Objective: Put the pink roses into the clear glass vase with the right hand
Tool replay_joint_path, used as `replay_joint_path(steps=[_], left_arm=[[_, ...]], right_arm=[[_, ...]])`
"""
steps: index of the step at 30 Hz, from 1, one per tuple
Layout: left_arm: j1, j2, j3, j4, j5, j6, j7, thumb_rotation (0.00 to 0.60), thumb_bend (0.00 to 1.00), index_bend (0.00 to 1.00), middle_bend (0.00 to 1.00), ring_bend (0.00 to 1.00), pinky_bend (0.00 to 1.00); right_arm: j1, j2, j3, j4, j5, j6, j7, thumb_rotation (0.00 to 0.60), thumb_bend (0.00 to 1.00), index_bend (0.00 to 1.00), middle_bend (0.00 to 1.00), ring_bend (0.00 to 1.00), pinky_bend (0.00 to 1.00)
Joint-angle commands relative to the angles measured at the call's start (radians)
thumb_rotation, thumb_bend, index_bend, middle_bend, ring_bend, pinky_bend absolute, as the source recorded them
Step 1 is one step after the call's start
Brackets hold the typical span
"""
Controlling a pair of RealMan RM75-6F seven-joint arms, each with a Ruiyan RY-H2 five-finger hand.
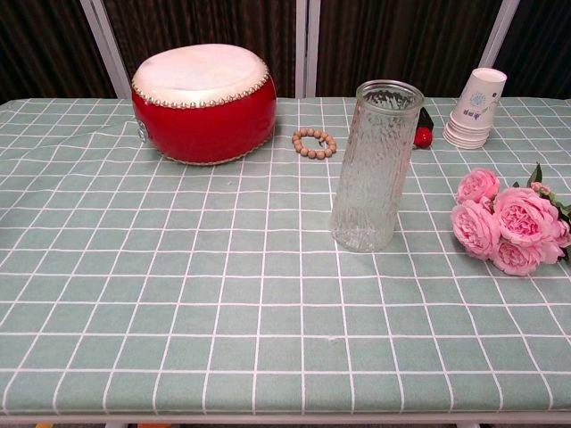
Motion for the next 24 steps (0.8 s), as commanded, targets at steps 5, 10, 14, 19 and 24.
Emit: replay_joint_path(steps=[5, 10, 14, 19, 24], left_arm=[[0.000, 0.010, 0.003, -0.014, -0.011, -0.015, 0.005, 0.600, 0.02, 0.07, 0.02, 0.00, 0.17], [0.000, 0.014, 0.003, -0.018, -0.009, -0.012, 0.003, 0.600, 0.02, 0.07, 0.02, 0.00, 0.17], [-0.005, 0.020, 0.001, -0.031, -0.008, -0.018, 0.004, 0.600, 0.02, 0.07, 0.02, 0.00, 0.17], [-0.006, 0.027, 0.001, -0.040, -0.005, -0.018, 0.008, 0.600, 0.02, 0.07, 0.02, 0.00, 0.17], [-0.001, 0.022, 0.003, -0.032, -0.006, -0.011, 0.002, 0.600, 0.02, 0.07, 0.02, 0.00, 0.17]], right_arm=[[-0.002, 0.000, 0.000, 0.002, 0.002, 0.002, -0.001, 0.600, 0.03, 0.00, 0.01, 0.00, 0.00], [-0.003, 0.000, 0.001, 0.003, 0.005, 0.002, 0.000, 0.600, 0.03, 0.00, 0.01, 0.00, 0.00], [-0.002, 0.001, 0.003, -0.007, 0.010, 0.000, 0.000, 0.600, 0.03, 0.00, 0.01, 0.00, 0.00], [0.000, 0.000, 0.004, -0.010, 0.006, -0.001, -0.013, 0.600, 0.03, 0.00, 0.01, 0.00, 0.00], [0.001, 0.011, -0.001, -0.014, 0.007, -0.011, -0.028, 0.600, 0.03, 0.00, 0.01, 0.00, 0.00]])
